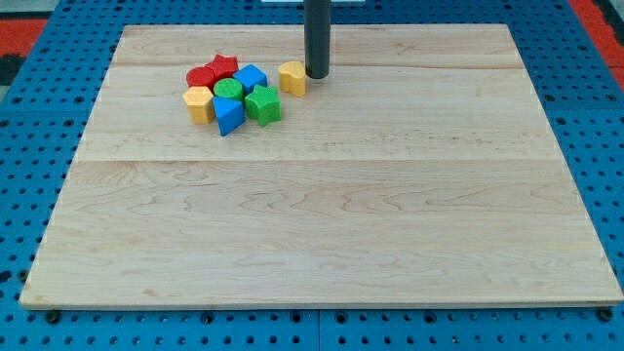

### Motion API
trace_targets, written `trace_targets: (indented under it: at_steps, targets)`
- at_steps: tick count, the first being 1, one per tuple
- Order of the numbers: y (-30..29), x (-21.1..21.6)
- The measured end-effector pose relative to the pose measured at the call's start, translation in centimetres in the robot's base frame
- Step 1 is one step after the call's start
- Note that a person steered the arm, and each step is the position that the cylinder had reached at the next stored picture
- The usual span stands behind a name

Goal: Move the yellow heart into the blue cube

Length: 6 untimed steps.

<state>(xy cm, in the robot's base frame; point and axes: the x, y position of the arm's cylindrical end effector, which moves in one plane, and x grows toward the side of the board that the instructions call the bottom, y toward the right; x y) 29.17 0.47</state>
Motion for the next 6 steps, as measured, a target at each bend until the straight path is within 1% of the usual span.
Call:
trace_targets:
  at_steps: [1,3,4,5,6]
  targets:
    - [-0.3,-2.5]
    - [-0.5,1.3]
    - [-0.7,1.9]
    - [-2.3,2.5]
    - [-6.2,2.8]
